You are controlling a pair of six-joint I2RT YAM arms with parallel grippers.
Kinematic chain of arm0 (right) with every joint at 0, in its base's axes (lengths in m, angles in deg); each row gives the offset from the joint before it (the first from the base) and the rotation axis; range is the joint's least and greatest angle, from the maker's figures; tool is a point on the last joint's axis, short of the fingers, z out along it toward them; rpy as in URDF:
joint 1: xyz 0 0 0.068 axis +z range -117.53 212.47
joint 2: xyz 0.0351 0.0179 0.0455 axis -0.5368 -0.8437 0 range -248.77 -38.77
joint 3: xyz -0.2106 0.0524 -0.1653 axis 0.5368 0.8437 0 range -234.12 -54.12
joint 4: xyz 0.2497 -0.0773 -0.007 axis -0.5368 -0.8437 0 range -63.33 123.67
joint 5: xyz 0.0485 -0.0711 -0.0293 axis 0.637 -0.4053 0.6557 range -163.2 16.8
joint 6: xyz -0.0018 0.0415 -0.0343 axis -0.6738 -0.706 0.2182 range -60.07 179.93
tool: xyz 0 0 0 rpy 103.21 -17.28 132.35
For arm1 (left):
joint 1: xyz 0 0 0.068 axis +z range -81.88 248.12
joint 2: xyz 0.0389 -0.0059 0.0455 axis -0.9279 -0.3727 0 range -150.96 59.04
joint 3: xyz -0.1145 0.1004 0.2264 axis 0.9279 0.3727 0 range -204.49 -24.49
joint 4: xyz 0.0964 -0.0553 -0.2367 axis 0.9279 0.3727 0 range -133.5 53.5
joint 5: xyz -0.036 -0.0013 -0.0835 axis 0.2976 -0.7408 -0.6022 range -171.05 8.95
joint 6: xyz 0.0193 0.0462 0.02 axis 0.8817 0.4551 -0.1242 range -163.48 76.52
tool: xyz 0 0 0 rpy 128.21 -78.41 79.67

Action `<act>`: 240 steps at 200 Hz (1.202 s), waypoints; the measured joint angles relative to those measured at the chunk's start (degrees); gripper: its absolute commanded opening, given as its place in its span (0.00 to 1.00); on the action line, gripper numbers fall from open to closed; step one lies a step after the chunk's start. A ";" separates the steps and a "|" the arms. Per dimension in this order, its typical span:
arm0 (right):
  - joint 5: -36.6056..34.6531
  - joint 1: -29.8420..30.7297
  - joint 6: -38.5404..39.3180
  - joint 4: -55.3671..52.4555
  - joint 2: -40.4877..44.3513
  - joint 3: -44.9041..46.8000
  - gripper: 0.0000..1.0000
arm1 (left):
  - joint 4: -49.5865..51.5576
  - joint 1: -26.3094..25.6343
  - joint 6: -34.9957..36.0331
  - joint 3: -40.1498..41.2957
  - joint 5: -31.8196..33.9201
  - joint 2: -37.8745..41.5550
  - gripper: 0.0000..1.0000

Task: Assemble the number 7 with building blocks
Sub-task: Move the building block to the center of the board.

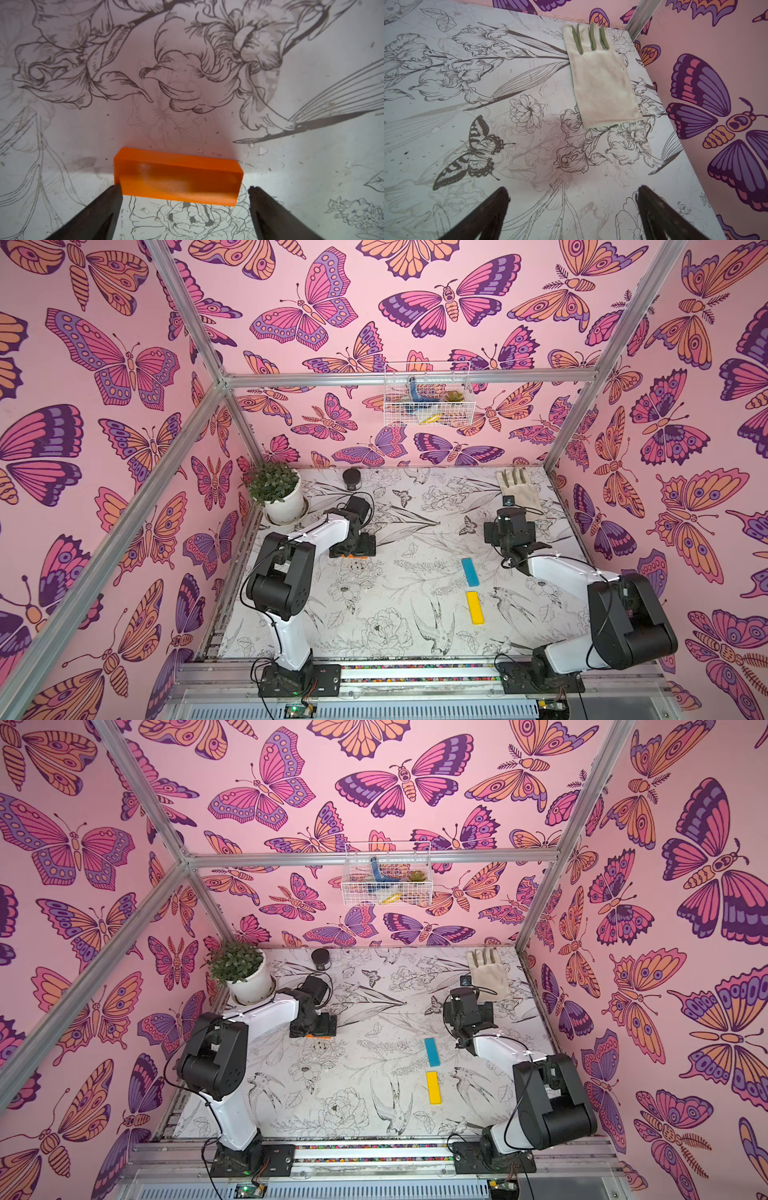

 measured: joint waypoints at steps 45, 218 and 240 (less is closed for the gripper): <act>0.02 -0.02 -0.17 0.00 0.00 0.00 0.99 | -0.17 0.13 0.02 -0.02 -0.11 -0.09 0.99; 0.92 -0.02 -0.37 -0.02 0.00 0.00 0.99 | -2.21 0.48 6.27 1.99 -5.03 1.92 1.00; 1.11 -0.02 -0.39 -0.04 0.00 0.00 0.99 | -1.77 0.48 7.80 1.99 -4.59 1.92 1.00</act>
